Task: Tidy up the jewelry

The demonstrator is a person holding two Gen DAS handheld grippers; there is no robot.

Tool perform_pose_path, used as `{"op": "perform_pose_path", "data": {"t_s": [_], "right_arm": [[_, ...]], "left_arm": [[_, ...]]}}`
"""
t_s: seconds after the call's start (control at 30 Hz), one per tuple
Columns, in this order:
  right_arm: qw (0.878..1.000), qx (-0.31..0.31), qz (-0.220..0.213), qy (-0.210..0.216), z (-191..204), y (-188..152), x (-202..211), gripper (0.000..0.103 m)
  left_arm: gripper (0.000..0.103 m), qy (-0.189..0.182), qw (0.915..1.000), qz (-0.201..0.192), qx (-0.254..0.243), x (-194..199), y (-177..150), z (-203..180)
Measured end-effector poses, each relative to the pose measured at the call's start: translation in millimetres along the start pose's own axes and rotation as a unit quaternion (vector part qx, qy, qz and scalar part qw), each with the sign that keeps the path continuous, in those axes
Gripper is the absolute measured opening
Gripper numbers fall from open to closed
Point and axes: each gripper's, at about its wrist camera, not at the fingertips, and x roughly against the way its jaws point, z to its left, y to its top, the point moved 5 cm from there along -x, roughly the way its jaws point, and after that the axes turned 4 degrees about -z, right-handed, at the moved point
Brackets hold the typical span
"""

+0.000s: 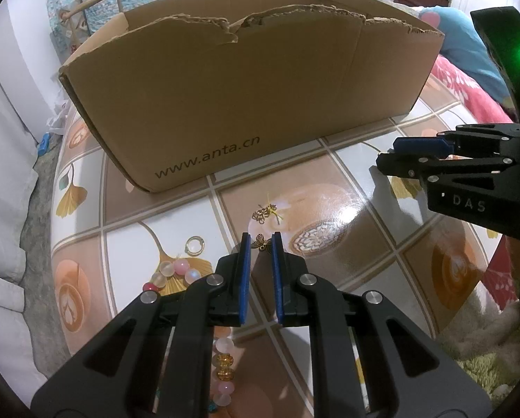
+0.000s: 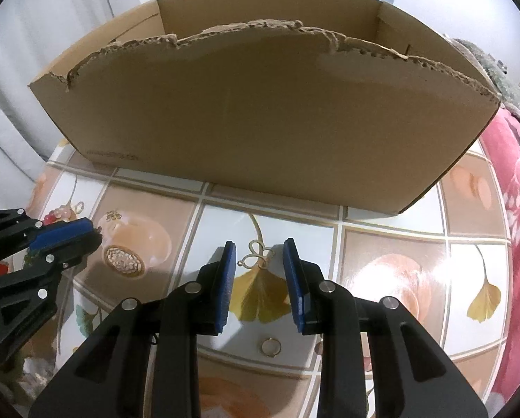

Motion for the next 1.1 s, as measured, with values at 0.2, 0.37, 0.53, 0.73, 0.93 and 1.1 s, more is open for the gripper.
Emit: {"op": "perform_pose_path", "data": {"t_s": [0.2, 0.37, 0.53, 0.73, 0.93, 1.1], "right_arm": [[1.000, -0.011, 0.003, 0.009, 0, 0, -1, 0.018], [1.000, -0.020, 0.004, 0.019, 0, 1, -4, 0.015], [0.999, -0.032, 0.001, 0.030, -5, 0, -6, 0.015], [0.999, -0.038, -0.006, 0.034, -19, 2, -1, 0.015], [0.998, -0.041, -0.016, 0.037, -21, -1, 8, 0.015], [0.998, -0.041, -0.023, 0.041, -29, -1, 17, 0.015]], "left_arm": [[0.011, 0.000, 1.0000, -0.001, 0.000, 0, 0, 0], [0.011, -0.002, 1.0000, -0.004, 0.000, 0, 0, 0], [0.006, 0.000, 1.0000, -0.006, 0.003, 0, 0, 2], [0.003, -0.006, 0.9999, -0.008, 0.005, 0, -1, 4], [0.001, -0.008, 0.9999, -0.010, 0.002, 5, -3, 2], [0.001, -0.007, 0.9999, -0.013, 0.001, 8, -3, 2]]}}
